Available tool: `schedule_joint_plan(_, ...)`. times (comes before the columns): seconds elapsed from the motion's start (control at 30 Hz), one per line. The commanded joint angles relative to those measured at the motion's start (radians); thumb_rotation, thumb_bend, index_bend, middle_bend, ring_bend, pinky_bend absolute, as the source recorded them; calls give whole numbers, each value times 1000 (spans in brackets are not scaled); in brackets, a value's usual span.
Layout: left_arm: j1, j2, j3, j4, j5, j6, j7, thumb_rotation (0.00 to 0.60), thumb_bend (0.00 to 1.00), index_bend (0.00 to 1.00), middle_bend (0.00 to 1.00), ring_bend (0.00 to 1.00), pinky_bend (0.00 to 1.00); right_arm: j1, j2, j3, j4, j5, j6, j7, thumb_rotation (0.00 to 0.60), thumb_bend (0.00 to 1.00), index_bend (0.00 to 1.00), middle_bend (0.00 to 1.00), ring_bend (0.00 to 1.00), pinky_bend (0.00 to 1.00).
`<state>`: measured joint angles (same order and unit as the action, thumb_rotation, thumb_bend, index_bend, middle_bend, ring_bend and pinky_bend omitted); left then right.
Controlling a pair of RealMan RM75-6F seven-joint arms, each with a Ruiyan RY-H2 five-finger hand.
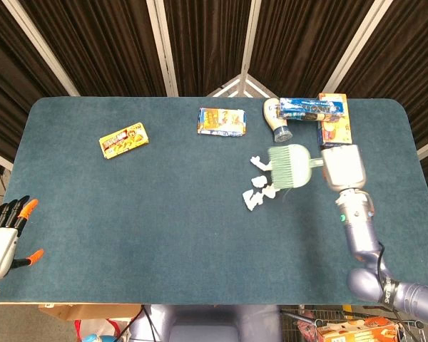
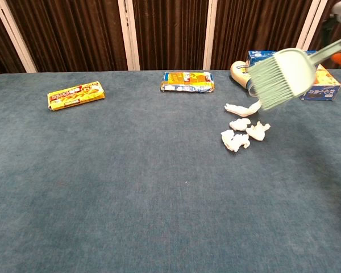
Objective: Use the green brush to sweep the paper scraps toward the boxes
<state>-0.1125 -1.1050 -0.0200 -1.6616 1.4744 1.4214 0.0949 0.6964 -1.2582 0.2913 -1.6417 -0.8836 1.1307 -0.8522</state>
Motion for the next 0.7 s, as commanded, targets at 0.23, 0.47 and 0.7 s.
schedule_joint_plan(0.23, 2, 2, -1, 4, -1, 4, -11, 600, 51, 0, 0, 0, 0, 61, -141, -76, -72, -56, 11, -81, 600, 600, 781, 973, 1000, 999)
schedule_joint_plan(0.47, 4, 6, -2, 7, 0, 7, -22, 600, 51, 0, 0, 0, 0, 75, -236, -114, -1, -18, 14, -116, 600, 600, 781, 973, 1000, 999)
schedule_joint_plan(0.7, 4, 7, -2, 10, -1, 6, -27, 600, 51, 0, 0, 0, 0, 60, -267, -134, 87, 27, 21, -115, 600, 600, 781, 973, 1000, 999)
